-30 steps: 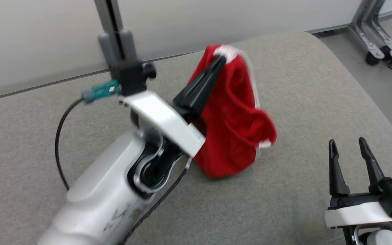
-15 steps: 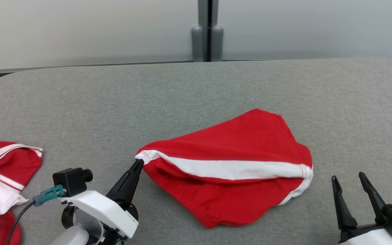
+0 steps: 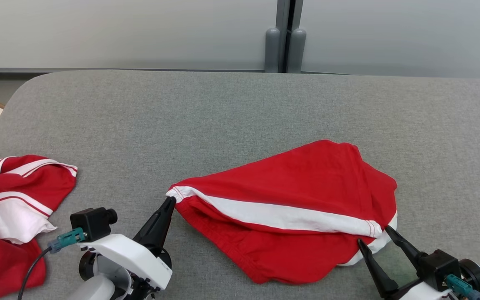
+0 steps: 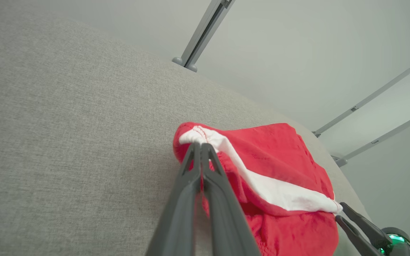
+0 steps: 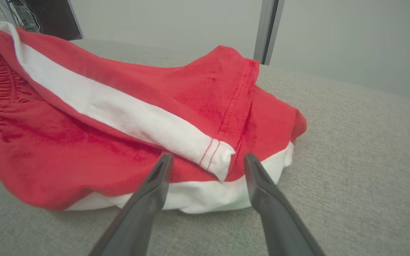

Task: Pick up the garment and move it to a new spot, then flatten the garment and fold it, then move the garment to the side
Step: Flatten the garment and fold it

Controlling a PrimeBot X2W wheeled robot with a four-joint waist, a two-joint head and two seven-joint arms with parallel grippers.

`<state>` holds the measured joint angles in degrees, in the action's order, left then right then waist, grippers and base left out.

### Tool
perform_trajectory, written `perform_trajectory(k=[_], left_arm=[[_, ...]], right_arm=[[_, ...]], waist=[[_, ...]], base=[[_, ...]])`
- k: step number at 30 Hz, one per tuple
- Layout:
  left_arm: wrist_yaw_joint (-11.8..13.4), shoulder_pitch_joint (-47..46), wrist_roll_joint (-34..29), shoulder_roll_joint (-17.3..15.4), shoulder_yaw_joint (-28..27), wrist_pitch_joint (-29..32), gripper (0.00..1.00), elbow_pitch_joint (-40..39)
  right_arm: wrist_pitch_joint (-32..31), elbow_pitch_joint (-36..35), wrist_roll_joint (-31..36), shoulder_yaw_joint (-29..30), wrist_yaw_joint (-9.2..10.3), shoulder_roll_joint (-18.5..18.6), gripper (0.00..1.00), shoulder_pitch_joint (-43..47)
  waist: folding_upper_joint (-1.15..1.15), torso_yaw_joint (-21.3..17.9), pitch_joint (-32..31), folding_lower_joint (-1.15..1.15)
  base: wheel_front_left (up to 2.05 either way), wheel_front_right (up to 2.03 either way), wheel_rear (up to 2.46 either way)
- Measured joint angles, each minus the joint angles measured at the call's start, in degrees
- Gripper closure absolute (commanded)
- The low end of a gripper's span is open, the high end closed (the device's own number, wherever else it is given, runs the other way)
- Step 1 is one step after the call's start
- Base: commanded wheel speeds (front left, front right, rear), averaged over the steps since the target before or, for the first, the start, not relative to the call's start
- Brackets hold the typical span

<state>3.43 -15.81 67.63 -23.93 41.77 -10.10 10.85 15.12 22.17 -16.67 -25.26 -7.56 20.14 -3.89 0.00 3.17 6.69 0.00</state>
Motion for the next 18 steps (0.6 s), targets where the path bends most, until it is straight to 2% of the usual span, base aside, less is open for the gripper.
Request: perform_trajectory(k=[4, 5, 6, 7, 8, 9, 13, 18], left_arm=[[-0.4, -0.5, -0.1, 0.6, 0.0, -0.3, 1.0, 0.9], [-0.4, -0.7, -0.2, 0.7, 0.1, -0.3, 1.0, 1.1], [-0.5, -0.9, -0.3, 0.8, 0.1, -0.3, 1.0, 1.2], [-0.6, -1.0, -0.3, 0.8, 0.1, -0.5, 1.0, 1.4], [-0.7, -1.1, -0.4, 0.9, 0.1, -0.5, 1.0, 1.5], [-0.7, -1.2, -0.5, 0.9, 0.1, -0.5, 1.0, 1.7], [-0.9, -1.9, -1.2, 0.7, 0.1, -0.9, 1.0, 2.0], [-1.4, -5.1, -2.3, -0.1, -1.4, -1.5, 1.0, 0.5]], right_arm=[[0.0, 0.9, -1.1, -1.1, 0.01, 0.2, 0.0, -1.2], [0.0, 1.1, -1.2, -1.3, 0.01, 0.2, 0.1, -1.4], [0.0, 1.2, -1.3, -1.4, 0.0, 0.3, 0.1, -1.6], [0.0, 1.3, -1.4, -1.8, 0.0, 0.3, 0.3, -1.9], [0.0, 1.4, -1.4, -2.1, 0.0, 0.4, 0.67, -2.2], [0.0, 1.6, -1.4, -2.3, 0.0, 0.4, 1.0, -2.5], [0.0, 0.4, -0.8, -2.1, 0.01, 0.5, 1.0, -3.2], [0.0, -7.0, 0.4, 5.0, 0.0, 0.6, 1.0, -5.5]], waist=[[0.0, 0.3, 0.7, 0.0], [0.0, 0.4, 0.9, 0.0], [0.0, 0.5, 1.1, 0.0], [0.0, 0.5, 1.3, 0.0], [0.0, 0.6, 1.4, 0.0], [0.0, 0.6, 1.6, 0.0], [0.0, 0.6, 2.2, 0.0], [0.0, -0.3, 2.9, 0.0]], base=[[0.0, 0.0, 0.0], [0.0, 0.0, 0.0], [0.0, 0.0, 0.0], [0.0, 0.0, 0.0], [0.0, 0.0, 0.0], [0.0, 0.0, 0.0], [0.0, 0.0, 0.0], [0.0, 0.0, 0.0]])
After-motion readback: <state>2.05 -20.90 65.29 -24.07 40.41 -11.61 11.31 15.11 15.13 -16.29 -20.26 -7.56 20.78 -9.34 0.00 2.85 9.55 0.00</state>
